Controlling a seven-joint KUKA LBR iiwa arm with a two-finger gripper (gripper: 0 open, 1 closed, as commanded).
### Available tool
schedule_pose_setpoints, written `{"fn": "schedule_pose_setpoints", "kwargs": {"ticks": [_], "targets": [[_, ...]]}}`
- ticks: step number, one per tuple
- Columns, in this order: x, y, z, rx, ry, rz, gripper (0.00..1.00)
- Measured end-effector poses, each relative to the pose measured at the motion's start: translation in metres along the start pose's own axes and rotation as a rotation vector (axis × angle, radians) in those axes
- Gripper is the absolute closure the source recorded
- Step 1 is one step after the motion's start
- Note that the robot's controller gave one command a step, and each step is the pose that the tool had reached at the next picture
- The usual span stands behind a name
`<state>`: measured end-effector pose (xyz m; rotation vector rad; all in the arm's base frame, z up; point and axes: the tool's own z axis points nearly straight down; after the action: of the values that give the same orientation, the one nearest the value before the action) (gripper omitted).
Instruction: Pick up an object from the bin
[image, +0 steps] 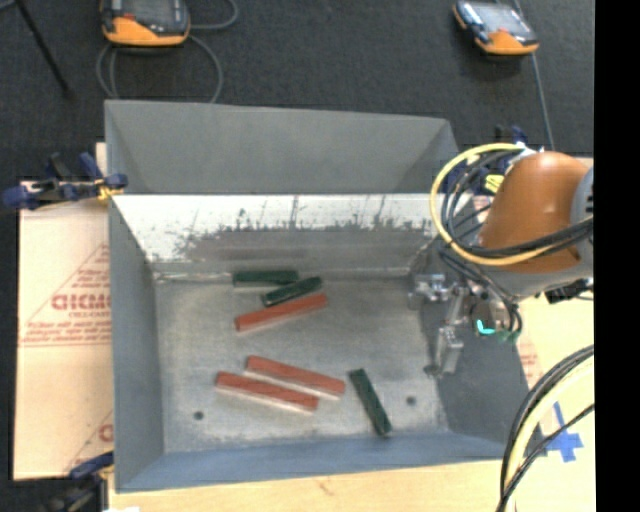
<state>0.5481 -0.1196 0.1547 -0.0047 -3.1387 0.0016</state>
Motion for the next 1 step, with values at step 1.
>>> {"fn": "schedule_pose_setpoints", "kwargs": {"ticks": [1], "targets": [[0.0434,0.0706,0.0706,-0.003,0.0,-0.237,0.0]]}}
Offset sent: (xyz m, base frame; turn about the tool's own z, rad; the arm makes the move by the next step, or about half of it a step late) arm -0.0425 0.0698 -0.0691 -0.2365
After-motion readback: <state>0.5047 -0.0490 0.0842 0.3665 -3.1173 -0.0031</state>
